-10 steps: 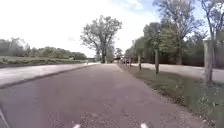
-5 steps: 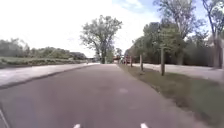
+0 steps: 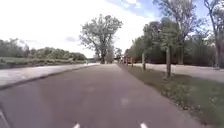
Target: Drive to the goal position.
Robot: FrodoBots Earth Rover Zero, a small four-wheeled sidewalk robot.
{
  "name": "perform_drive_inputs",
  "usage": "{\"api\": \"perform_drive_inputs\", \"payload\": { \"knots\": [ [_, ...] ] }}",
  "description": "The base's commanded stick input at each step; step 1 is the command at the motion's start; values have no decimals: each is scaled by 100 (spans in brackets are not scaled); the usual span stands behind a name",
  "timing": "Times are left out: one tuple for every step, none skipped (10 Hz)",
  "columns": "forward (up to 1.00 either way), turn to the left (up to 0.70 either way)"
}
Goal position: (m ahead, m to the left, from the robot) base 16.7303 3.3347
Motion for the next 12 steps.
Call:
{"api": "perform_drive_inputs", "payload": {
  "knots": [
    [100,0],
    [100,4],
    [100,29],
    [100,19],
    [100,0],
    [100,0],
    [100,0],
    [100,0],
    [100,0],
    [100,0],
    [100,0],
    [100,0]
  ]
}}
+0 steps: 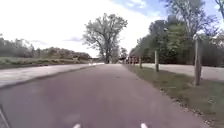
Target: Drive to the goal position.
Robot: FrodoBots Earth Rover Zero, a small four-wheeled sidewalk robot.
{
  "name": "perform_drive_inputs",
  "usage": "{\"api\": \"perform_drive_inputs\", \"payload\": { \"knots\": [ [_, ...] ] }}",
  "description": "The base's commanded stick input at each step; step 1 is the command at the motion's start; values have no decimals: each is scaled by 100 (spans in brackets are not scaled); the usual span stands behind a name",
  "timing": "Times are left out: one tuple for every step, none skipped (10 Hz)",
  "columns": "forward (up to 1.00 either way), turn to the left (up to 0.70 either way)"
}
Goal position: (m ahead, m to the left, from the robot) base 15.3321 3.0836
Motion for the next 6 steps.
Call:
{"api": "perform_drive_inputs", "payload": {
  "knots": [
    [100,0],
    [100,0],
    [100,0],
    [100,0],
    [100,0],
    [100,0]
  ]
}}
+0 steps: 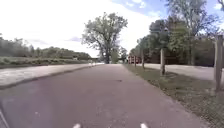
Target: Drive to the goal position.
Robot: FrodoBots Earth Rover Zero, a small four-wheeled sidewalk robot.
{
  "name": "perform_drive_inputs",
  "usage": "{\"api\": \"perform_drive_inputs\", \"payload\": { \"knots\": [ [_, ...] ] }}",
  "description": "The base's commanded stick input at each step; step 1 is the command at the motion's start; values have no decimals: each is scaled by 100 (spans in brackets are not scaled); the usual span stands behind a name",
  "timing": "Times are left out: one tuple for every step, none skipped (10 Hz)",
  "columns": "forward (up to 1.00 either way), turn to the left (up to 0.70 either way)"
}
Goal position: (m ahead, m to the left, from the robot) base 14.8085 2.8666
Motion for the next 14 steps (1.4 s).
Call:
{"api": "perform_drive_inputs", "payload": {
  "knots": [
    [100,0],
    [100,0],
    [100,0],
    [100,0],
    [100,0],
    [100,0],
    [100,0],
    [100,0],
    [100,0],
    [100,0],
    [100,0],
    [100,0],
    [100,0],
    [100,0]
  ]
}}
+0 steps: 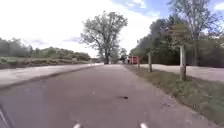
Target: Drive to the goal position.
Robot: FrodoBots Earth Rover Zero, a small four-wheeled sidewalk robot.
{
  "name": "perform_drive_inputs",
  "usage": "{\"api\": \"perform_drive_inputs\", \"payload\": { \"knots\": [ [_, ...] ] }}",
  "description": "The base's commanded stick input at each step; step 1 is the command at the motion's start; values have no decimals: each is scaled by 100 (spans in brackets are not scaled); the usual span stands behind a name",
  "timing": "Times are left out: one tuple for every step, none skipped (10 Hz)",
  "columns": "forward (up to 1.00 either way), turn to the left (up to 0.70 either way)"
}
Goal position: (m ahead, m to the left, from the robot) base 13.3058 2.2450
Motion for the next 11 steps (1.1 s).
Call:
{"api": "perform_drive_inputs", "payload": {
  "knots": [
    [100,0],
    [100,0],
    [100,-10],
    [100,-11],
    [100,-9],
    [100,-7],
    [100,-5],
    [100,-3],
    [100,-1],
    [100,0],
    [100,0]
  ]
}}
